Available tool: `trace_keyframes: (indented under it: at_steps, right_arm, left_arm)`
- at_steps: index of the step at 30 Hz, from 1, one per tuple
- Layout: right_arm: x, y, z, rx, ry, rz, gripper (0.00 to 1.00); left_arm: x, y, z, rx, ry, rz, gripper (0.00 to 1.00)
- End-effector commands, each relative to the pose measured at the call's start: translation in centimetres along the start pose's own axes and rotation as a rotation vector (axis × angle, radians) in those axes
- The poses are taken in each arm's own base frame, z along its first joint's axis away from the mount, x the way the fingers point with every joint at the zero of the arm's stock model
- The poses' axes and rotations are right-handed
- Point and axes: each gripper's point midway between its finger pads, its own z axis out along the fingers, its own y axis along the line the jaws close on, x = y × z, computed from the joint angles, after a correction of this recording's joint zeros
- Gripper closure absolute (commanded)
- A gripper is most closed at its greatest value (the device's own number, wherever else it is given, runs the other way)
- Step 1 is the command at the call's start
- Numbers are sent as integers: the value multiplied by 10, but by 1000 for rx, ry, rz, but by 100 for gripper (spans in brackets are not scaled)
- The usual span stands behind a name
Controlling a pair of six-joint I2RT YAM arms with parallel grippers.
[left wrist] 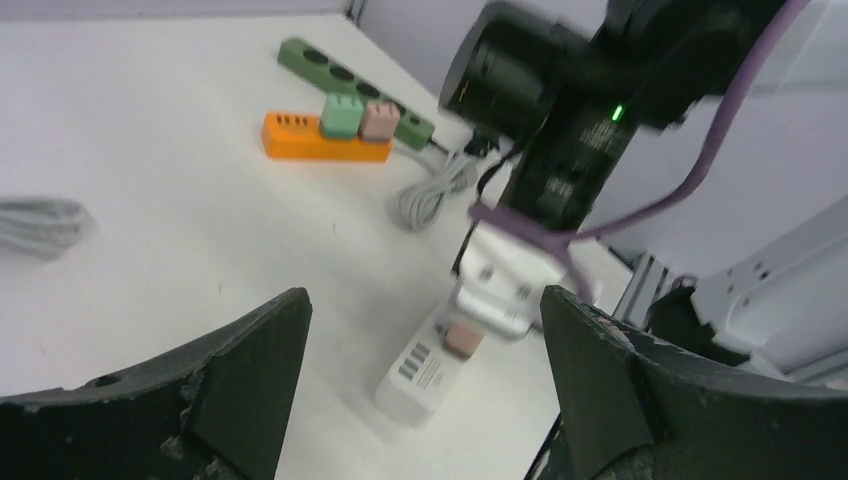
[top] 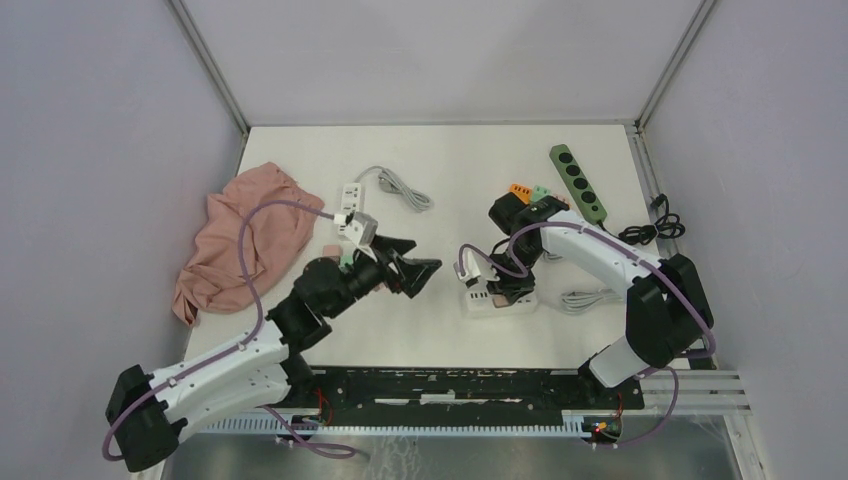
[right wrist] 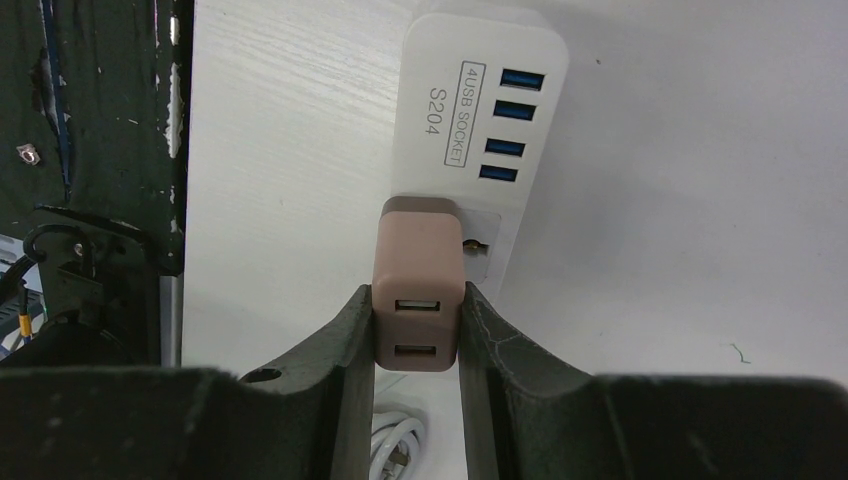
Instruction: Pull the plug off the socket
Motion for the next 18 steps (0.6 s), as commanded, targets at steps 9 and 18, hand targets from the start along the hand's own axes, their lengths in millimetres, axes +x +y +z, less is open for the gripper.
trace_keyframes:
  at_steps: [9,18]
  right_arm:
    - [-1,1,1,13,-22,-28,95]
    - [-1,-8,12,45,-39,2,87]
  left_arm:
    - [98,3,-22,218,-40,270,8]
    - [160,-5,1,292,93,470,8]
